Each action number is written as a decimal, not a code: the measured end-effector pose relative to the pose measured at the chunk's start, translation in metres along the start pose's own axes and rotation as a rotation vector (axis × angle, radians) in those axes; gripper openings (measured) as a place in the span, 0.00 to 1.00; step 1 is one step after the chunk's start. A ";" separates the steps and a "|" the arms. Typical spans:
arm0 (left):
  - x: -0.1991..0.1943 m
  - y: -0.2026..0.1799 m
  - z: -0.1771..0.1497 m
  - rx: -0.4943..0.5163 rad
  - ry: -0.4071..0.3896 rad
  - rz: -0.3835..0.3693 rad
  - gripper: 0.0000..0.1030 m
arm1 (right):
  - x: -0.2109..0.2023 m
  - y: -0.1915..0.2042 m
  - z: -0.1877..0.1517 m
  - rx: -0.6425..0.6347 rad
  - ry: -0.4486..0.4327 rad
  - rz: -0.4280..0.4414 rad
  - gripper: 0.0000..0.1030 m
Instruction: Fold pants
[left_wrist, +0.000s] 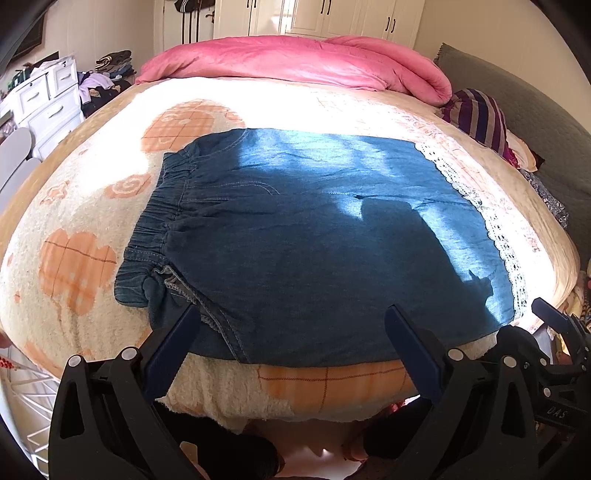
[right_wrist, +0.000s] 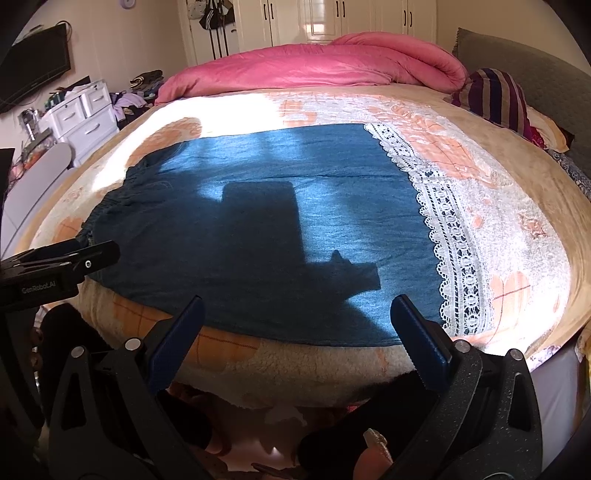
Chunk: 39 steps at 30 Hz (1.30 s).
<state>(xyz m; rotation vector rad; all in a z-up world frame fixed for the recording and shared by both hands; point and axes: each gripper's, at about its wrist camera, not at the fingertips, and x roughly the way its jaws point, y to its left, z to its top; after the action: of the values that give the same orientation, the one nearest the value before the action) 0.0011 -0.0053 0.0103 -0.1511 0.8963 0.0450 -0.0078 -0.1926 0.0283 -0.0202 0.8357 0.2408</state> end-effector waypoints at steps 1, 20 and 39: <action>0.000 0.000 0.000 0.000 0.000 0.000 0.96 | 0.000 0.000 0.000 0.001 0.000 0.002 0.92; -0.002 -0.001 0.000 0.001 -0.003 0.002 0.96 | -0.001 -0.001 0.001 0.004 0.001 -0.003 0.92; 0.006 0.009 0.007 -0.020 0.002 -0.006 0.96 | 0.004 0.008 0.009 -0.015 0.007 0.001 0.92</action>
<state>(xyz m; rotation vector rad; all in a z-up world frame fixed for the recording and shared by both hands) 0.0091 0.0041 0.0092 -0.1727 0.8970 0.0480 -0.0002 -0.1827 0.0318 -0.0352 0.8407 0.2478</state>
